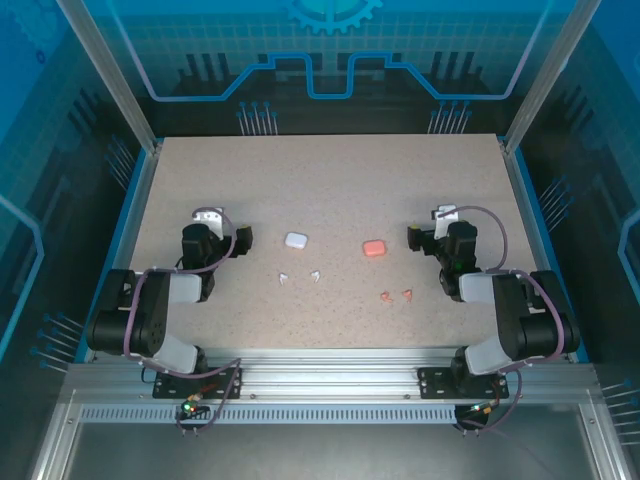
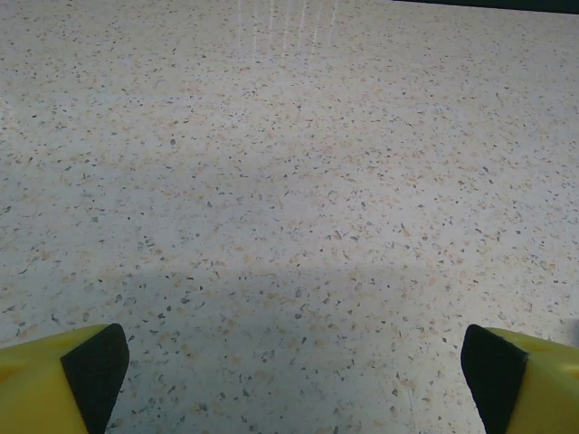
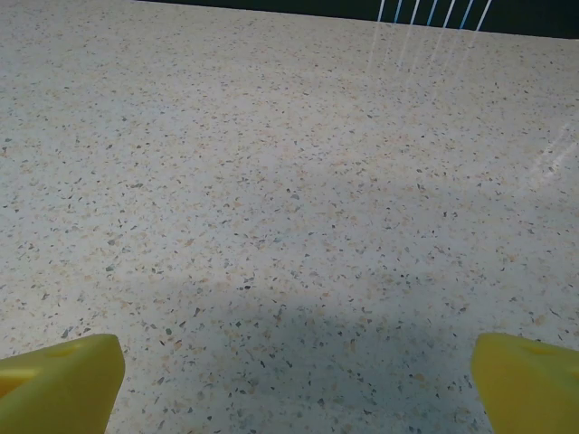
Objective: Insert wireless bluetooth earbuds into charging case
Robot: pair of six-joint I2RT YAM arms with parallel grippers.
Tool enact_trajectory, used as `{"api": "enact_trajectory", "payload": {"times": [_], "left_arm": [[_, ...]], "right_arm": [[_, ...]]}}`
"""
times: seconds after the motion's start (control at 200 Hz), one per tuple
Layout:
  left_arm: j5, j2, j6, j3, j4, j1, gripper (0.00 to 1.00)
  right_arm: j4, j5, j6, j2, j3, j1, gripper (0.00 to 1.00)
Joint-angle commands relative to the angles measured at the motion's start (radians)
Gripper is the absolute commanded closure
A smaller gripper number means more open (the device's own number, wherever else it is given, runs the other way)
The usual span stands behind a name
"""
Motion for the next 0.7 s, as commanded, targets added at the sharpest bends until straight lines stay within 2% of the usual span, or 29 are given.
{"api": "enact_trajectory", "payload": {"times": [0.0,0.695], "left_arm": [[0.006,0.009,-0.007,0.024,0.034,0.006,0.01],[0.024,0.010,-0.003,0.026,0.032,0.006,0.01]], "right_arm": [[0.029,-0.005,-0.002,0.012,0.020,0.001,0.00],[0.023,-0.019,0.001,0.012,0.024,-0.004,0.00]]}}
